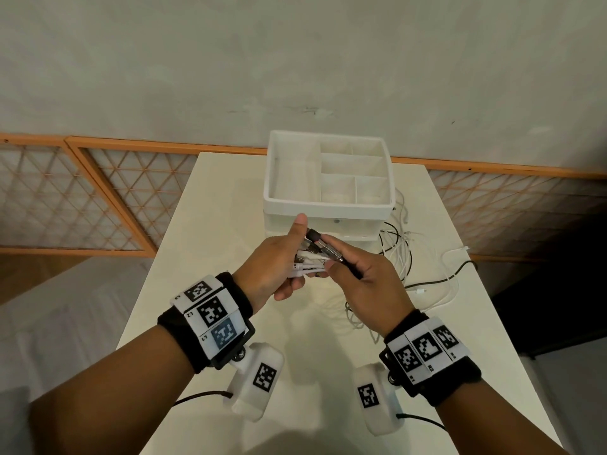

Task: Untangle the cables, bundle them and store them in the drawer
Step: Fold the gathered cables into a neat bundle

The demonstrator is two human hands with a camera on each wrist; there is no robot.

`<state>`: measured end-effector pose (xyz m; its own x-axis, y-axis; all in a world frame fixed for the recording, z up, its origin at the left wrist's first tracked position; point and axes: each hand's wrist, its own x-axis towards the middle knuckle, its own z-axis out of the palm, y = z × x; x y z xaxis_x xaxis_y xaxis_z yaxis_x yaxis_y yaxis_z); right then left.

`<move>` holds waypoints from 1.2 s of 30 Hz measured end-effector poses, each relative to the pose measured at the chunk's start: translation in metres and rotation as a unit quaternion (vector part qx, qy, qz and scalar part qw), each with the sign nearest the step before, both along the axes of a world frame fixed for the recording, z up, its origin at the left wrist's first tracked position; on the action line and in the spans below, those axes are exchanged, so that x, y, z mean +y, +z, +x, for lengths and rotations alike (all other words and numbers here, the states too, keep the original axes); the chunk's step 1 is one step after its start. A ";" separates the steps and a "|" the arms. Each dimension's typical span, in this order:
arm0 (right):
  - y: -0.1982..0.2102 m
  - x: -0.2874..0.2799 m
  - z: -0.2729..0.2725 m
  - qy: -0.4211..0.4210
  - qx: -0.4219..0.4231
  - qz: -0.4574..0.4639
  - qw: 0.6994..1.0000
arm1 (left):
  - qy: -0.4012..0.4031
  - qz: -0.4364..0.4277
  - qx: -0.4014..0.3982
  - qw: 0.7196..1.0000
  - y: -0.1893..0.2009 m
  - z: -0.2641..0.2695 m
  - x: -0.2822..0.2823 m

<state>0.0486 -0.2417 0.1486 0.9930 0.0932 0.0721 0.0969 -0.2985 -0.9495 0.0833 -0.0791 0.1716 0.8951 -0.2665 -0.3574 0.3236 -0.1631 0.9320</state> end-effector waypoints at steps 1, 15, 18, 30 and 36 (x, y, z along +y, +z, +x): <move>0.000 0.002 0.000 -0.003 -0.010 -0.007 1.000 | 0.016 0.009 0.008 1.000 -0.002 0.001 0.000; -0.005 0.002 0.002 0.038 -0.008 -0.024 0.999 | -0.058 0.024 -0.045 0.997 -0.004 -0.001 0.003; -0.006 0.003 0.002 0.033 -0.029 -0.035 0.998 | -0.036 0.022 -0.042 0.998 -0.006 0.001 0.003; -0.008 0.000 0.002 0.064 0.008 0.022 0.998 | -0.005 0.003 0.026 1.000 -0.003 0.005 0.005; -0.014 -0.002 0.009 0.044 0.014 0.006 0.999 | -0.039 0.017 -0.003 0.999 0.000 0.004 0.005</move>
<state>0.0572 -0.2433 0.1344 0.9827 0.1797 0.0451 0.0949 -0.2792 -0.9555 0.0874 -0.0743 0.1712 0.8741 -0.3227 -0.3630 0.3039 -0.2196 0.9270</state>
